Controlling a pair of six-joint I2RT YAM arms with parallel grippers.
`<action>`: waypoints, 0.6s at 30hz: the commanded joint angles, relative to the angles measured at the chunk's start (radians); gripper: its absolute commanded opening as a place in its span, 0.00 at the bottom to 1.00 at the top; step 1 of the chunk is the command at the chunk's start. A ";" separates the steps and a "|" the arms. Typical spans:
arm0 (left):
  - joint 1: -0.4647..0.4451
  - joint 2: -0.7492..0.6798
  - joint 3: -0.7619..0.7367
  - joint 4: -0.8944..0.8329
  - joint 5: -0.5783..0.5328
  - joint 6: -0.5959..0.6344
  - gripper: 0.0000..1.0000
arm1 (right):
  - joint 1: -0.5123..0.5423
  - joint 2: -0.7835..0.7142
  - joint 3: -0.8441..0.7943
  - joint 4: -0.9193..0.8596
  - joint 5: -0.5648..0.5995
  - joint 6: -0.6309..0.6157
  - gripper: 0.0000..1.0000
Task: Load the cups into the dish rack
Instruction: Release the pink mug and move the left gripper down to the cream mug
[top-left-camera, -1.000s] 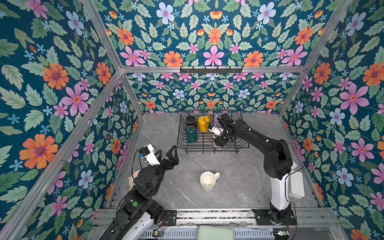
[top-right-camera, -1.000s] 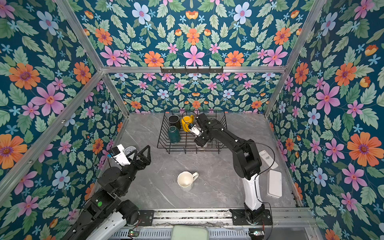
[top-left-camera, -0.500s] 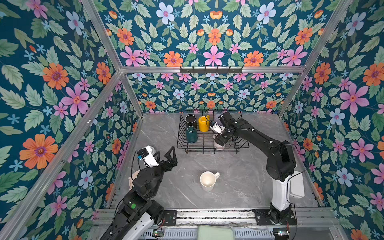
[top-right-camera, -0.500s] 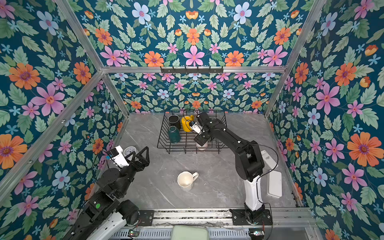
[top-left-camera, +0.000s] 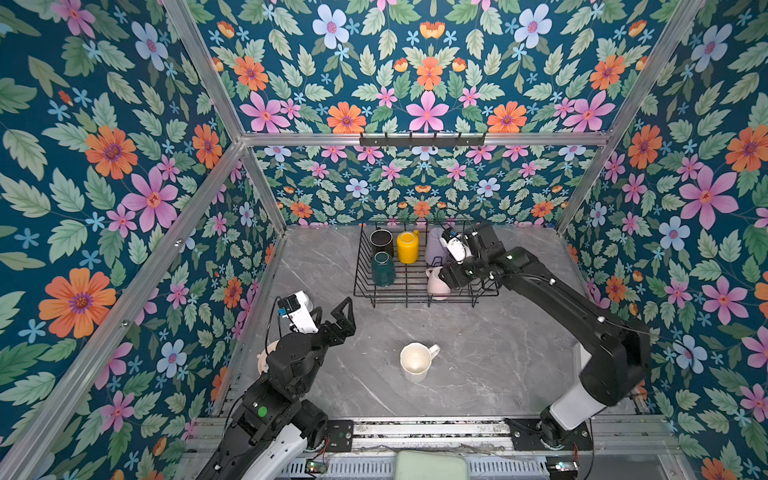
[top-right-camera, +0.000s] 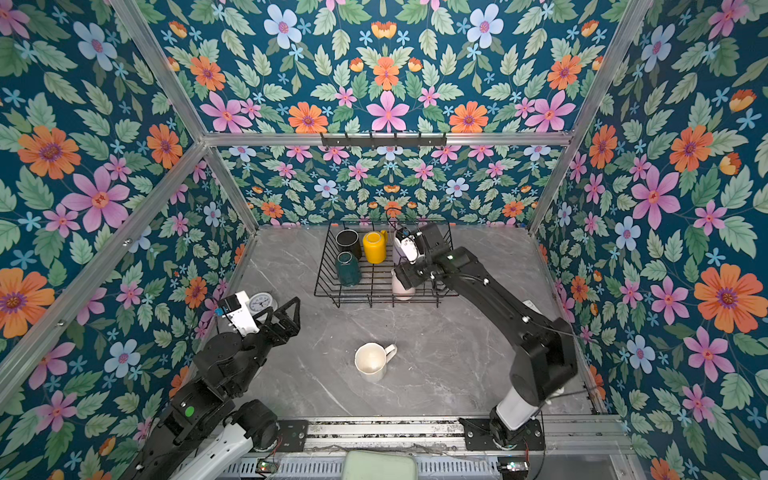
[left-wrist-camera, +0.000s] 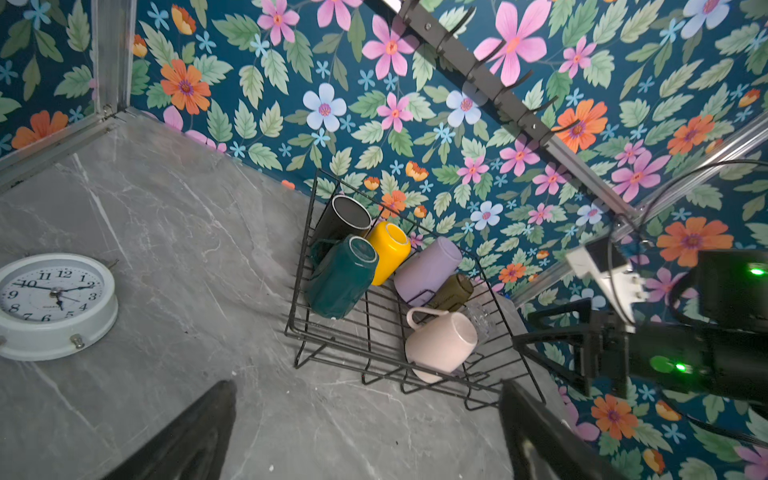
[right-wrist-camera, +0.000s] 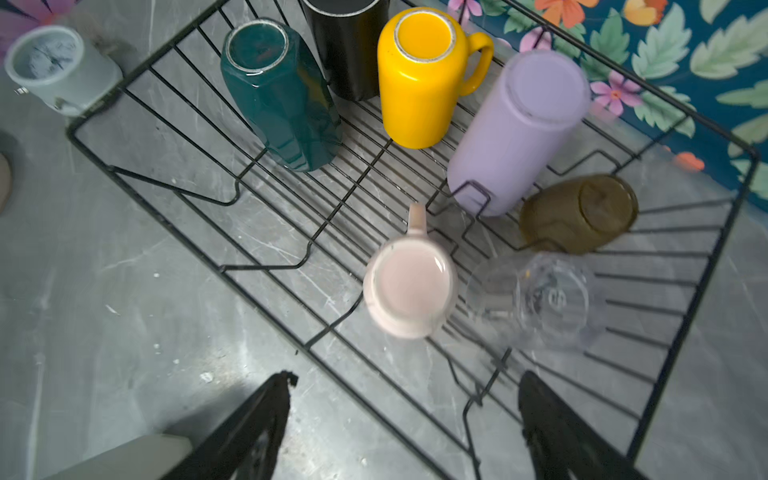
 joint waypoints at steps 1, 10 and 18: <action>0.001 0.046 0.031 -0.109 0.083 0.013 1.00 | 0.000 -0.129 -0.145 0.104 -0.015 0.190 0.87; 0.001 0.190 0.034 -0.093 0.444 0.057 0.94 | 0.000 -0.406 -0.408 0.133 -0.034 0.343 0.88; -0.002 0.297 -0.002 -0.071 0.638 0.052 0.83 | 0.000 -0.479 -0.497 0.152 -0.050 0.398 0.91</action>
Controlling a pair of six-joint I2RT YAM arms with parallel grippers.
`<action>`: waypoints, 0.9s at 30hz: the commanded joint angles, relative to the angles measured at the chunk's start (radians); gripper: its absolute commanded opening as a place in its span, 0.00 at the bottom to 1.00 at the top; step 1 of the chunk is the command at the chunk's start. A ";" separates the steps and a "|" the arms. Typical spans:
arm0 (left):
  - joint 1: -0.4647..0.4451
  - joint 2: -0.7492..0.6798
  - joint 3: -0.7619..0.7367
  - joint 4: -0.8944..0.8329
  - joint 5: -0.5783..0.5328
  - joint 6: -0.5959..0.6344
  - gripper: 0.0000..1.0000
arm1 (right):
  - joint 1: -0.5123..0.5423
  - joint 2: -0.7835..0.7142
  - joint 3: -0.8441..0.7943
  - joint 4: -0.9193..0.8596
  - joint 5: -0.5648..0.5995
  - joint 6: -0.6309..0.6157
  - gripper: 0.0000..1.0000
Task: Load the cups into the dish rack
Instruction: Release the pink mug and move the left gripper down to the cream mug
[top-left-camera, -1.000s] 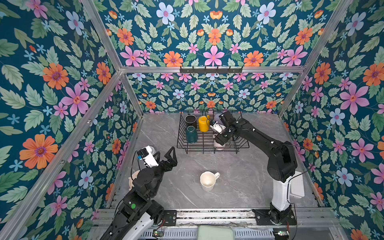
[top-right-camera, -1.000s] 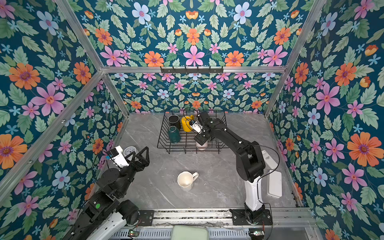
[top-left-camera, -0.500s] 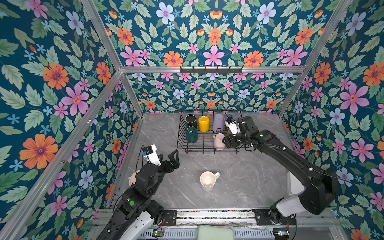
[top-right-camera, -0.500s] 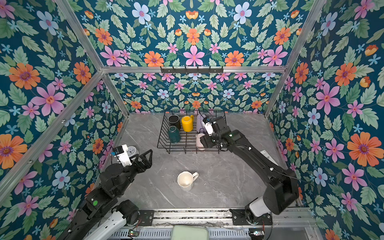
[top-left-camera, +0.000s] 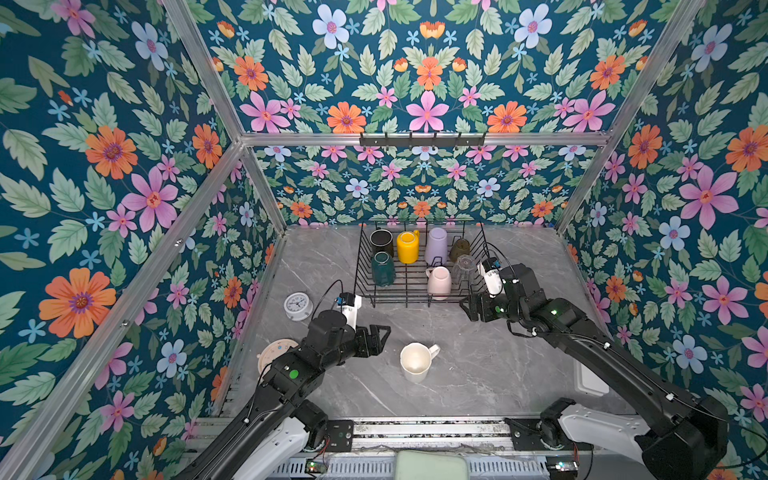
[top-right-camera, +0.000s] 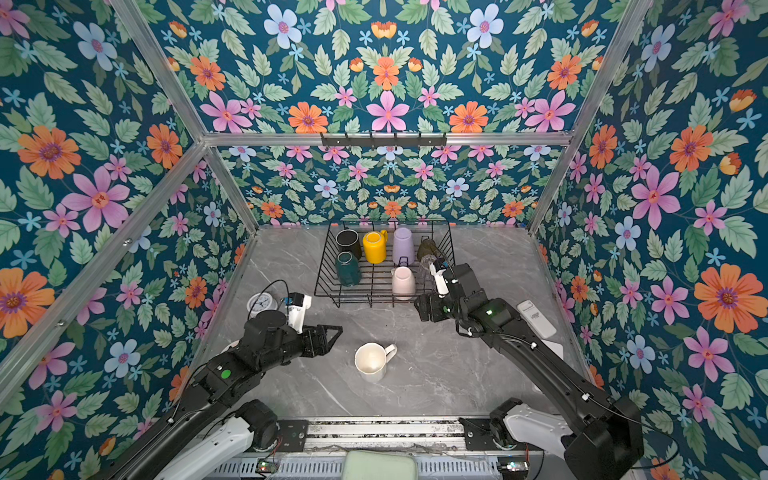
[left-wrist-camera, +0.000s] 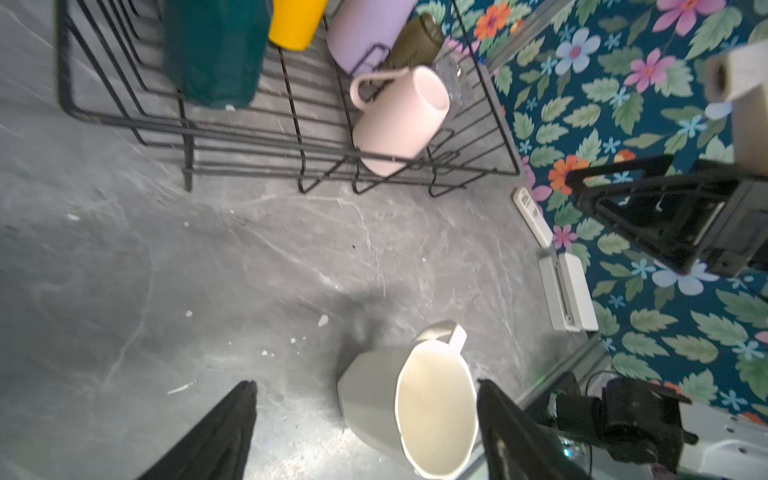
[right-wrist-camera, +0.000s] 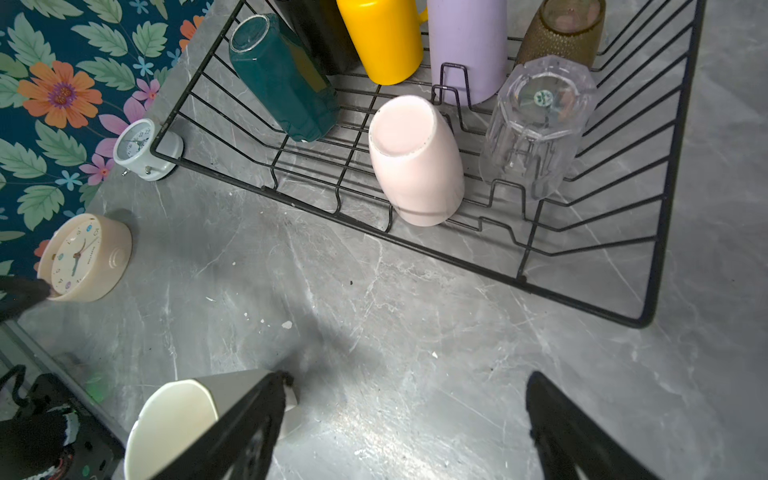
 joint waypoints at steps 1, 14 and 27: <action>-0.002 0.011 -0.007 0.025 0.114 0.010 0.82 | 0.000 -0.024 -0.020 0.043 -0.021 0.035 0.91; -0.204 0.145 0.025 0.013 -0.015 -0.003 0.77 | 0.000 -0.069 -0.089 0.095 -0.029 0.070 0.92; -0.330 0.317 0.103 -0.051 -0.164 0.013 0.64 | 0.000 -0.104 -0.119 0.094 -0.022 0.080 0.92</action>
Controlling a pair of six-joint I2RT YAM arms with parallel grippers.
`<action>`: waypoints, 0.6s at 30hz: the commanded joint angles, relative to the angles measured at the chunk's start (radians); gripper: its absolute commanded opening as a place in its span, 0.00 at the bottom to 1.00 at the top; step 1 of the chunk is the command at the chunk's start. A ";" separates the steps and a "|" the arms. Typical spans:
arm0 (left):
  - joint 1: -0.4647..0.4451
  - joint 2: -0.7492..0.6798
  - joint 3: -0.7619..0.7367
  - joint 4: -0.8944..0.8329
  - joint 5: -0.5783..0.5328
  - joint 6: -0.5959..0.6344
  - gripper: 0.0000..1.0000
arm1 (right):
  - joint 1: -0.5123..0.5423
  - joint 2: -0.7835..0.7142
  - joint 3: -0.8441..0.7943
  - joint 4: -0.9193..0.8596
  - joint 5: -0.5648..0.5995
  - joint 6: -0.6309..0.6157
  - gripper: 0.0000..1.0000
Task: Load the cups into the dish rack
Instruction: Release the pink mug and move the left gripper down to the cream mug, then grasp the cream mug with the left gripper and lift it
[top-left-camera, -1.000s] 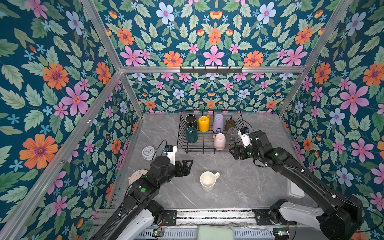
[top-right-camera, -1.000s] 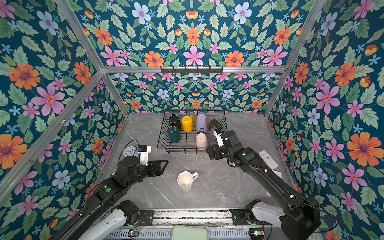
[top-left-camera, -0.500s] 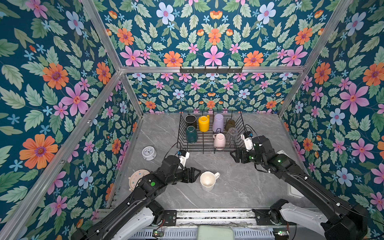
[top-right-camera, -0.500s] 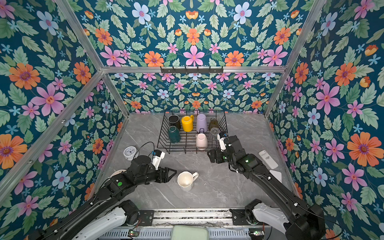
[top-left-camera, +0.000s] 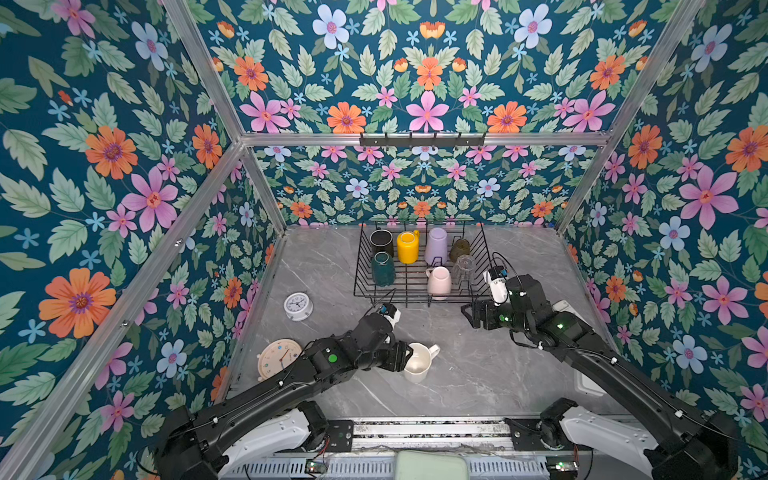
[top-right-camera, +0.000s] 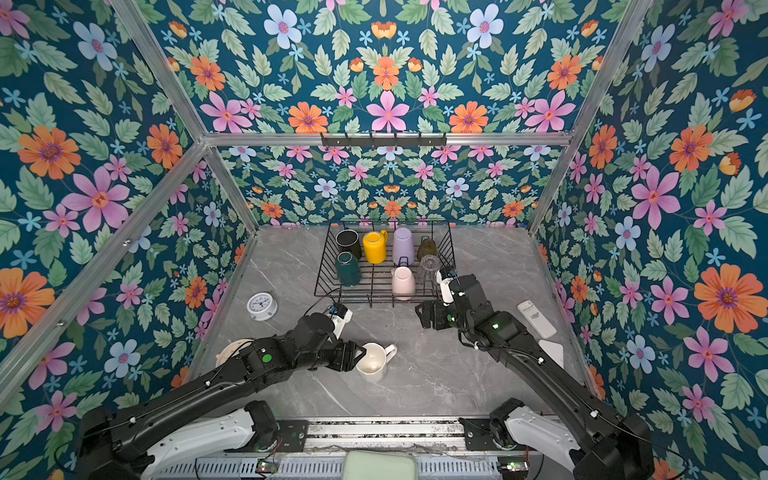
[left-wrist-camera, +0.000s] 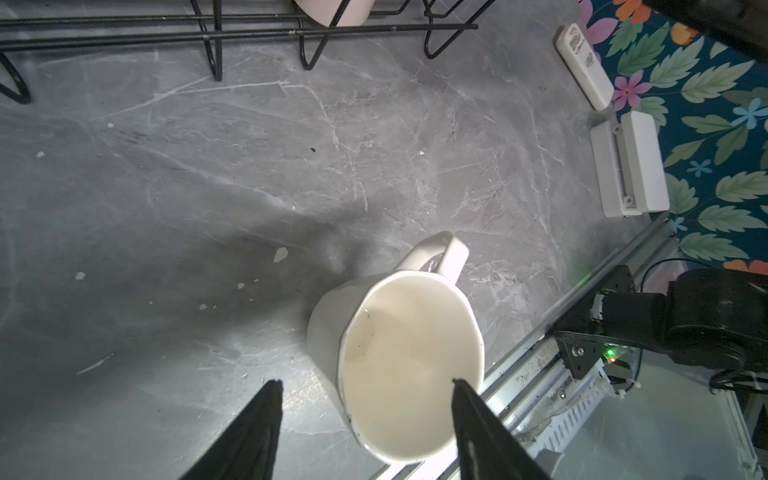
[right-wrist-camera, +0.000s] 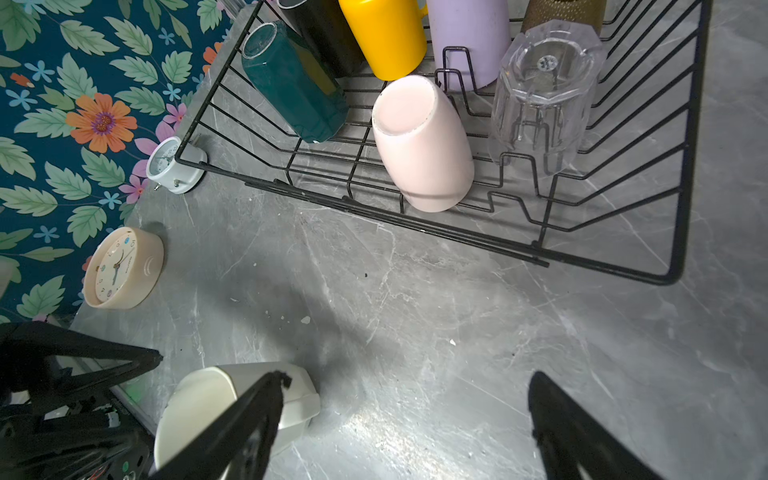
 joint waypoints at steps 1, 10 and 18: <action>-0.014 0.030 0.011 -0.014 -0.052 0.019 0.62 | 0.001 -0.011 -0.008 0.032 0.010 0.008 0.92; -0.045 0.121 0.043 -0.038 -0.091 0.033 0.55 | 0.000 -0.026 -0.027 0.029 0.012 0.006 0.92; -0.052 0.175 0.058 -0.038 -0.104 0.039 0.46 | -0.001 -0.051 -0.058 0.035 0.015 0.009 0.92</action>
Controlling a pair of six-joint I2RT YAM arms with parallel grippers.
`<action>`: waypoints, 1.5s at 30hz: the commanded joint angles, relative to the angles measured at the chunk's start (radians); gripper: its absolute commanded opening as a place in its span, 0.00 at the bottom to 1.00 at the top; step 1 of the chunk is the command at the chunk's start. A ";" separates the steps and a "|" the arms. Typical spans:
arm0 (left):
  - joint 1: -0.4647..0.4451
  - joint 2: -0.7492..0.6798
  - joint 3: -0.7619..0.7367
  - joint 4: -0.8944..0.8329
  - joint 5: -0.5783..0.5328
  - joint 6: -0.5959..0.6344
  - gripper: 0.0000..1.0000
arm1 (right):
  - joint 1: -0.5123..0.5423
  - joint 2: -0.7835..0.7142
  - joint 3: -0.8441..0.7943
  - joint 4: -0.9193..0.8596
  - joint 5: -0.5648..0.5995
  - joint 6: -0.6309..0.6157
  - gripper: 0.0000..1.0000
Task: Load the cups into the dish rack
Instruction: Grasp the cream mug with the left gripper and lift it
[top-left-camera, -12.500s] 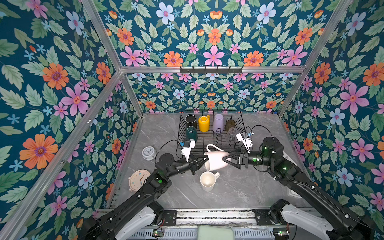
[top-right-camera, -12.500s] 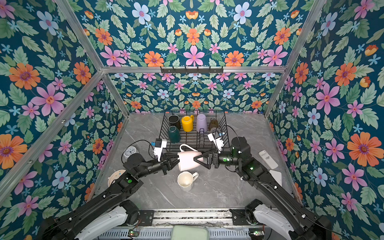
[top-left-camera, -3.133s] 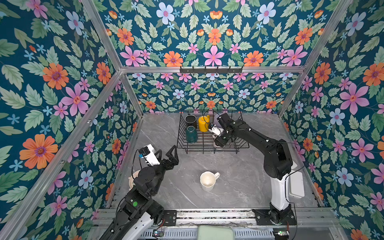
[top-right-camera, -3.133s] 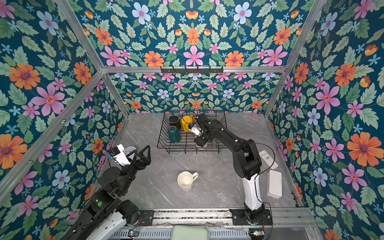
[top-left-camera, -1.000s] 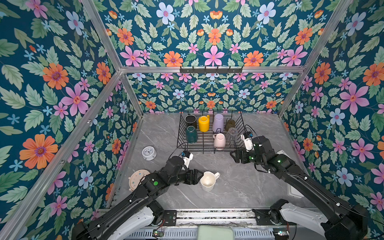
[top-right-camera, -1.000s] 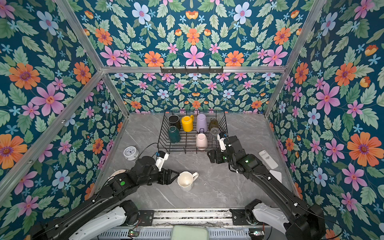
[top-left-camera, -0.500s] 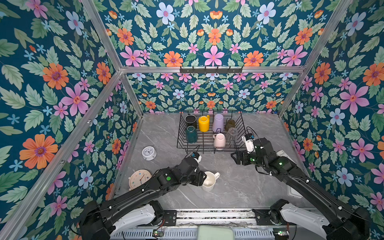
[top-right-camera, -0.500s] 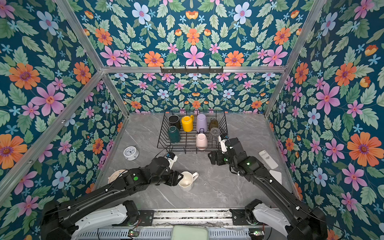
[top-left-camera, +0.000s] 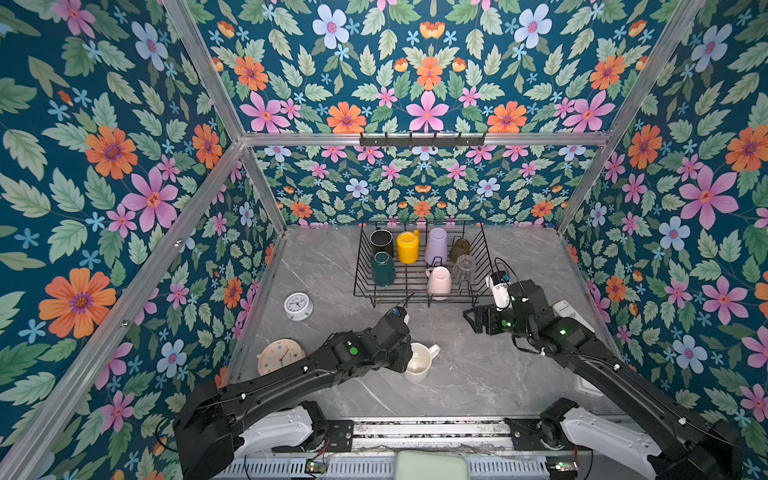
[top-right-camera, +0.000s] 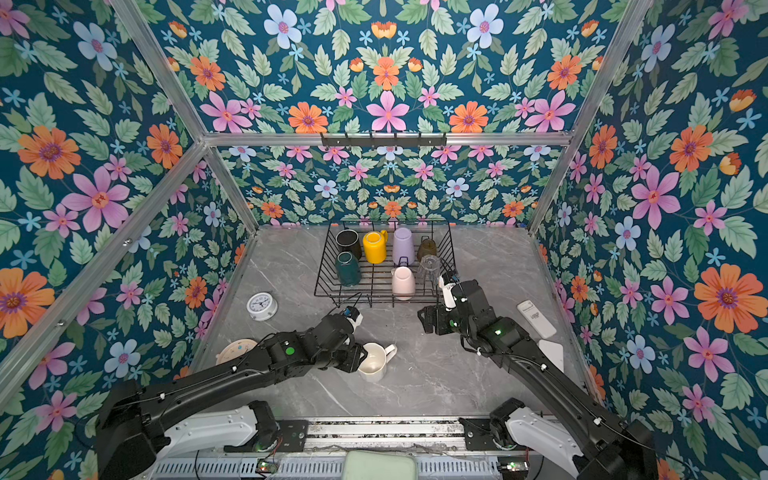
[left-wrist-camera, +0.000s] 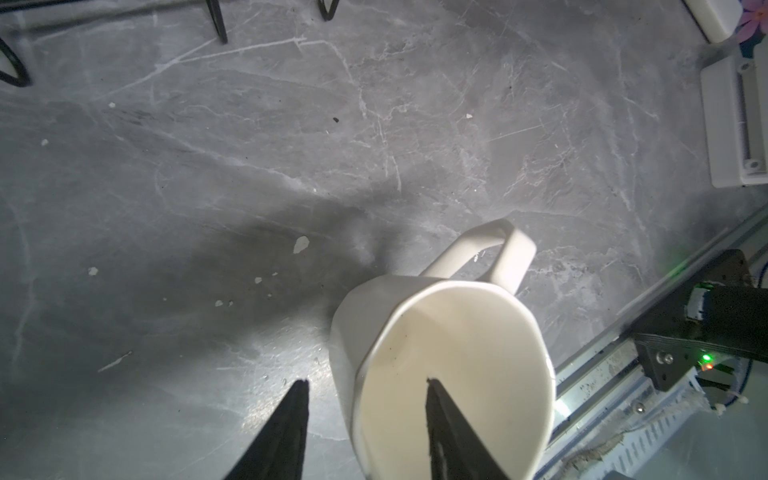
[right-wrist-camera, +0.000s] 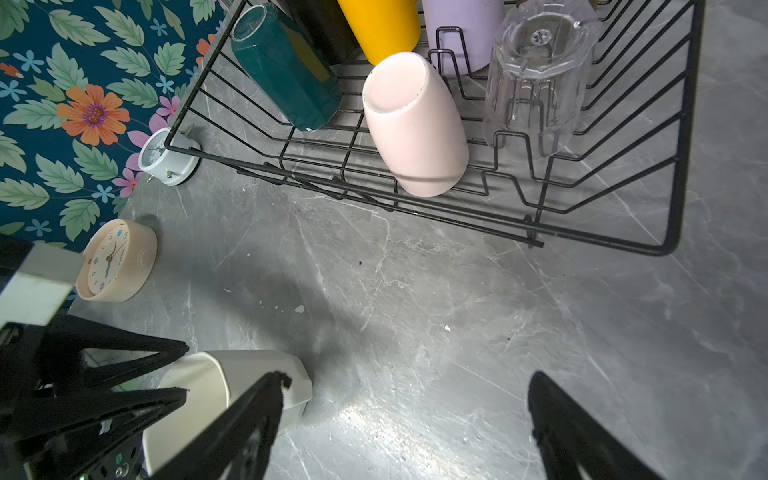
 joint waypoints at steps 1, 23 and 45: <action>-0.003 0.017 0.010 -0.008 -0.019 0.017 0.45 | 0.000 -0.010 -0.008 0.034 0.013 0.006 0.92; -0.006 0.046 0.004 -0.002 -0.028 0.005 0.00 | 0.000 -0.047 -0.033 0.036 0.018 0.007 0.92; 0.313 -0.474 -0.208 0.412 0.296 -0.097 0.00 | -0.001 -0.164 -0.092 0.329 -0.369 0.130 0.97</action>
